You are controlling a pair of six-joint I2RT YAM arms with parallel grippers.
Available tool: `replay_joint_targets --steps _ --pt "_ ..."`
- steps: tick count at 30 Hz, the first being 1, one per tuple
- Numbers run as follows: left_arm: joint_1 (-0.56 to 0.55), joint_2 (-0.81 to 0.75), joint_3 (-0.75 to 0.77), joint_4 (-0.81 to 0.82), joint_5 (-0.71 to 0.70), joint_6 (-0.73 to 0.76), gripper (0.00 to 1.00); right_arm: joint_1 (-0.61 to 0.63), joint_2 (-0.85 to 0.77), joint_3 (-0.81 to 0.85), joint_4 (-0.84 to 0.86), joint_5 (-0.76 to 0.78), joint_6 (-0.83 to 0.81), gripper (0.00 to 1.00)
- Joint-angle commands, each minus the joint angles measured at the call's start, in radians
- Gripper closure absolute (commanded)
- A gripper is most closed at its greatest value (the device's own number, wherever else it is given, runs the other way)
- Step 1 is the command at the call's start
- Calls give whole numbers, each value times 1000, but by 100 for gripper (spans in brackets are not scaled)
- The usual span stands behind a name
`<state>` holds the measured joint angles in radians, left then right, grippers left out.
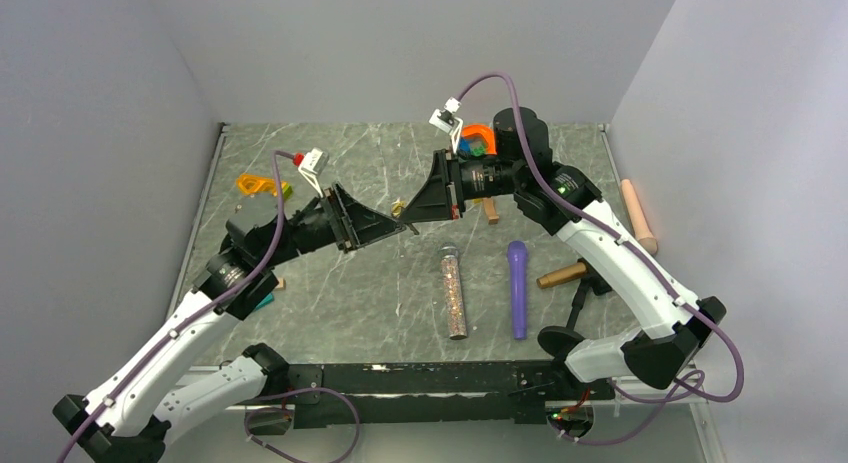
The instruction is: Remove the keys from the keyring
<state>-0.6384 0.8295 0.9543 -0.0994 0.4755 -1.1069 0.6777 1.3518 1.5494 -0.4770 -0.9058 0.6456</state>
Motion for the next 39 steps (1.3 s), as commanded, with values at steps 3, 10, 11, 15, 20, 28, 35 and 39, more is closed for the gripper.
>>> replay_joint_targets --steps 3,10,11,15,20,28,35,39 --pt "1 3 84 -107 -19 112 47 4 -24 42 67 -54 31 100" --pt "2 16 133 -94 17 182 43 3 -29 18 75 -90 55 100" --pt "3 17 138 -90 24 189 43 2 -26 22 62 -90 51 100" --pt "5 32 186 -89 71 231 40 3 -18 30 33 -91 46 100" --pt "7 65 274 -150 122 312 34 3 -18 34 38 -105 58 100" --pt "13 99 310 -180 152 347 33 2 -16 41 46 -119 72 100" --pt "14 106 297 -179 147 344 35 3 -9 48 45 -124 74 100" --pt "14 109 291 -165 146 337 38 3 -5 51 39 -127 71 100"
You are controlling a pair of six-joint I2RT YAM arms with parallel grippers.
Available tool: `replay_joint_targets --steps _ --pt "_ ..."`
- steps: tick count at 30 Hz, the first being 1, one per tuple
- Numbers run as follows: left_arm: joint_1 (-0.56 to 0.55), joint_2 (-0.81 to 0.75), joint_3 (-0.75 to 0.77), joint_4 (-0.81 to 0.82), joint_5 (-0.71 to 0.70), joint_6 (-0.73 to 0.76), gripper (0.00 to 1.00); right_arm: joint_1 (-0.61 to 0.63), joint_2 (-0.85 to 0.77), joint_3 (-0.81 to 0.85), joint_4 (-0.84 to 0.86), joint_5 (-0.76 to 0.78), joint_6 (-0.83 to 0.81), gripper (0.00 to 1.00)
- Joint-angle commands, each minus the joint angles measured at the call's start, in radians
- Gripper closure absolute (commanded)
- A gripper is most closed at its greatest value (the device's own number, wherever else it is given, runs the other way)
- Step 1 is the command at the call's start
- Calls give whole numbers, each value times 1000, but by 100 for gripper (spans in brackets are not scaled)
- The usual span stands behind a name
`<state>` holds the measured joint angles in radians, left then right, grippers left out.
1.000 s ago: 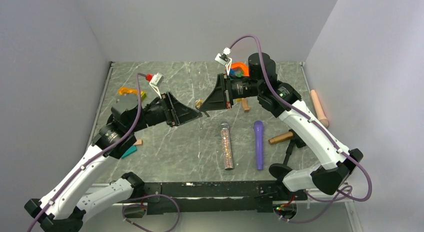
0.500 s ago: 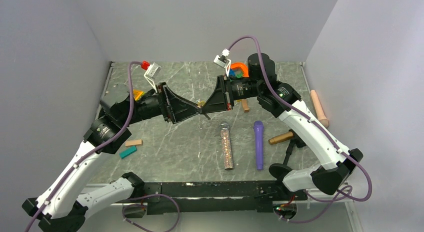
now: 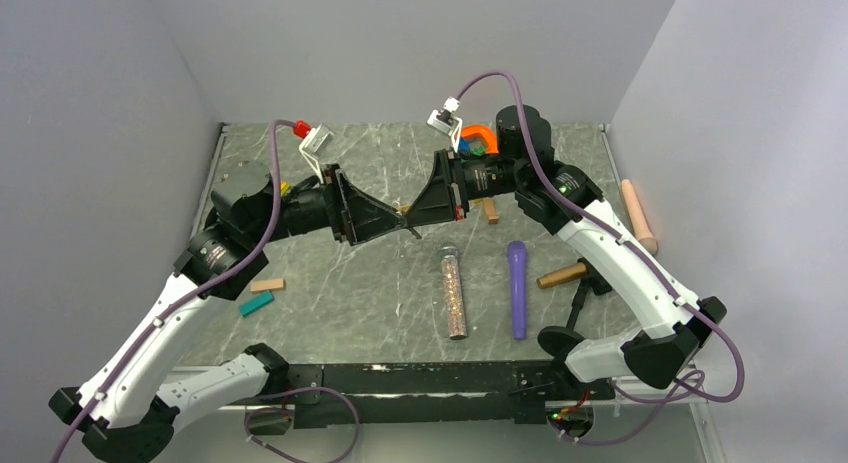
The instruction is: Remove the keys from the keyring
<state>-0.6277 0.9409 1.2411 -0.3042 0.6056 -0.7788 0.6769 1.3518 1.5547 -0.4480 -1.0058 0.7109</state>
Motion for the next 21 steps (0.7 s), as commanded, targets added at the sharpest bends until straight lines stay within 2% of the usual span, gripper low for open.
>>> replay_joint_targets --steps 1,13,21 --pt "3 -1 3 41 14 10 39 4 -3 47 8 -28 5 100" --pt "21 -6 10 35 -10 12 50 3 2 49 6 -39 -3 100" --pt "25 -10 -7 50 -11 -2 66 3 7 49 5 -46 -4 100"
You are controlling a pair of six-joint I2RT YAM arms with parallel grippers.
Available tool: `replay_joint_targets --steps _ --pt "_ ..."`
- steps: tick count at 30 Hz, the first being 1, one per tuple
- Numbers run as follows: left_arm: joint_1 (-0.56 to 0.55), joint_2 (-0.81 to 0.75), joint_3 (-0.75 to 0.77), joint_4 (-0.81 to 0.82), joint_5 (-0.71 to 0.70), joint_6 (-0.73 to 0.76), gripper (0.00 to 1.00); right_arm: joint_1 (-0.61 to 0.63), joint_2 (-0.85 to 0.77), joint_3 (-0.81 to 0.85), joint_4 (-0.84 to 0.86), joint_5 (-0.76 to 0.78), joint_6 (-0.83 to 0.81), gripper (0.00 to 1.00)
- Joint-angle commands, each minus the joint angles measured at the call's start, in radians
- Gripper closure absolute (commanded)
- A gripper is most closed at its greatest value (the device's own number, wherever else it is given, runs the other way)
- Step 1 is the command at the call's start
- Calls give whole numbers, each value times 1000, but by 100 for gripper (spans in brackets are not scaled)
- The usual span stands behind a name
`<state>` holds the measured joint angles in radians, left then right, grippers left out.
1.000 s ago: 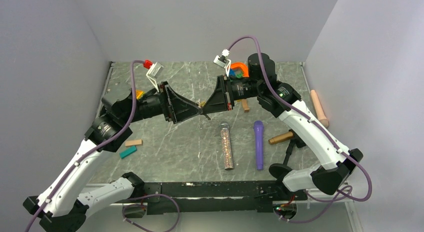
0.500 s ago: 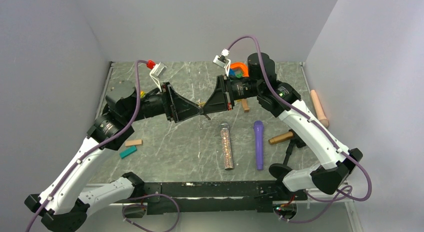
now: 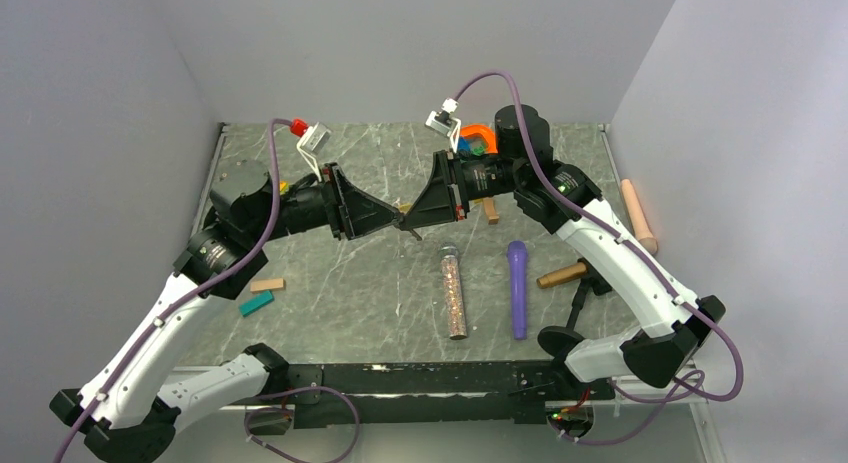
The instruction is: Remove the keys from the keyring
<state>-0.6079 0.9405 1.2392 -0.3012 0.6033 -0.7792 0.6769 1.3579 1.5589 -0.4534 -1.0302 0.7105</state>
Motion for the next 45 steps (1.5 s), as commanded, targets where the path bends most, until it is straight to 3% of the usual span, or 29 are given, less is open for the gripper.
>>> replay_joint_targets --steps 1,12,21,29,41,45 --pt "6 -9 -5 47 -9 -3 68 4 2 47 10 -23 -5 100" --pt "6 -9 -16 59 -11 -15 79 4 2 49 3 -34 -14 100" --pt "5 -12 -39 88 -5 -37 100 4 -5 41 25 -56 -8 100" --pt "5 -22 -60 120 -1 -51 100 3 18 72 -21 -72 -49 100" --pt "5 -24 -81 34 52 -24 100 2 185 340 -341 -87 -345 100" --pt "6 -39 -99 46 41 -49 100 2 191 312 -293 -76 -315 100"
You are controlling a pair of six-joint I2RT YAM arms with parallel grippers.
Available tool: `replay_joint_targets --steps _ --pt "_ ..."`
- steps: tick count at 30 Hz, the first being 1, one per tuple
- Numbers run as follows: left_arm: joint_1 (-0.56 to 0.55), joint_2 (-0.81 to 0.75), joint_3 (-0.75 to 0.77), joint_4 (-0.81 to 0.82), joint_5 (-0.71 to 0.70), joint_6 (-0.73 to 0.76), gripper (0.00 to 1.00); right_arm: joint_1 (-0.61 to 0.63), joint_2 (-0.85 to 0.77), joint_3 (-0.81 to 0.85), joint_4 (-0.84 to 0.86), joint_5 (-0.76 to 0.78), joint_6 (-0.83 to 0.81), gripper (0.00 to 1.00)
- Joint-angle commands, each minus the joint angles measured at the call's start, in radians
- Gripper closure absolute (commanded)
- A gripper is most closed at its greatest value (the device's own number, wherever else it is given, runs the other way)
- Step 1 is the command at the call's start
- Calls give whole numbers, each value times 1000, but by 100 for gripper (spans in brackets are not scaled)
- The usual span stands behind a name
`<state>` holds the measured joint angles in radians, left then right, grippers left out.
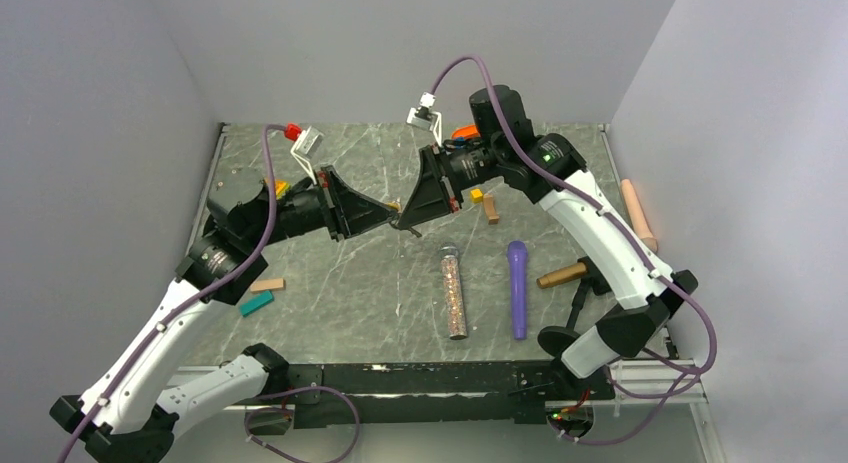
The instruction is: Remove the keys from the keyring
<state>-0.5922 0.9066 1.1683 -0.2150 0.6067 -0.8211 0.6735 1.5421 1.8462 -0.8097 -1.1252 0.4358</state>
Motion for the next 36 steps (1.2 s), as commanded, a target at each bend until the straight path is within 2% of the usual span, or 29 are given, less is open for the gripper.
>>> replay_joint_targets --steps 1,2,3,5,6,7,10,18,23,29,32,36 --pt "-10 -7 -28 -38 28 -11 100 6 -2 4 94 15 -20 100" --pt "-10 -7 -24 -42 18 -12 100 6 -20 -17 129 15 1 94" --pt "-10 -9 -19 -49 3 -12 100 6 -33 -38 160 15 20 81" --pt "-11 -13 -6 -70 -44 -10 100 5 -60 -74 216 32 54 49" --pt "-10 -16 -2 -86 -80 -15 100 4 -77 -88 237 47 67 37" --pt "-10 -21 -3 -84 -110 -25 100 3 -93 -107 261 62 85 30" --pt "-11 -32 -2 -34 -184 -55 100 -12 -150 -185 387 141 175 19" --pt "-10 -46 25 79 -398 -91 100 -43 -243 -328 734 382 493 20" --pt "-10 -38 43 121 -481 -107 100 -45 -218 -311 803 476 573 26" --pt "-10 -20 74 169 -502 -115 100 -46 -159 -256 805 465 613 29" --pt "-11 -16 87 156 -514 -114 100 -46 -157 -275 865 459 650 31" --pt "-11 -19 87 156 -535 -114 100 -45 -150 -287 920 441 689 40"
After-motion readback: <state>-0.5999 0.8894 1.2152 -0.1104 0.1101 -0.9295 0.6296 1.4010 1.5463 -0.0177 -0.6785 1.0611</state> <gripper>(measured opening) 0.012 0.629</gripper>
